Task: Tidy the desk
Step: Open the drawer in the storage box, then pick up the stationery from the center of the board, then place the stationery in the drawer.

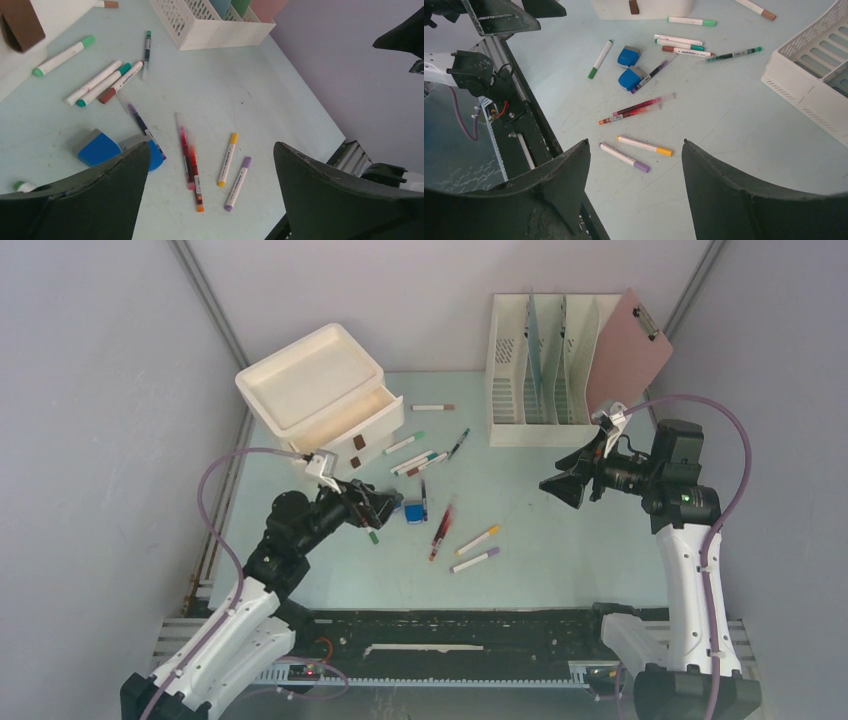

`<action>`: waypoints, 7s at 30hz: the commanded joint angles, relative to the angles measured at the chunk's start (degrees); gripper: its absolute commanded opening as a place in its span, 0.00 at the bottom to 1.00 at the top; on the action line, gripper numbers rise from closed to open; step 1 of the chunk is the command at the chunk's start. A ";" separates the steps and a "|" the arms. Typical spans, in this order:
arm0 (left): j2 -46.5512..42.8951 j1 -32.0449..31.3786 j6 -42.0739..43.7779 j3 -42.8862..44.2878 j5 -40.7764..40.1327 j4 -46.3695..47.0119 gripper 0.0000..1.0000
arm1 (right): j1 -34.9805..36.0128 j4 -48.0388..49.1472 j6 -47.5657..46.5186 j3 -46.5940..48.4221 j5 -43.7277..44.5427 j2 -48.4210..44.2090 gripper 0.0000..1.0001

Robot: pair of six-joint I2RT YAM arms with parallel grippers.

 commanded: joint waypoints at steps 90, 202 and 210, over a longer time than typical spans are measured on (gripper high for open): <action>60.41 -16.14 -15.93 24.04 -56.93 -10.85 0.68 | 0.90 0.86 -1.41 -0.13 1.56 -0.32 0.75; 25.76 3.73 23.64 29.92 -41.85 -5.20 0.33 | 0.72 0.75 -1.72 -0.07 1.85 -0.01 0.75; 27.99 4.42 22.97 30.22 -43.06 -5.17 0.52 | 0.72 0.71 -1.70 -0.10 1.81 -0.08 0.75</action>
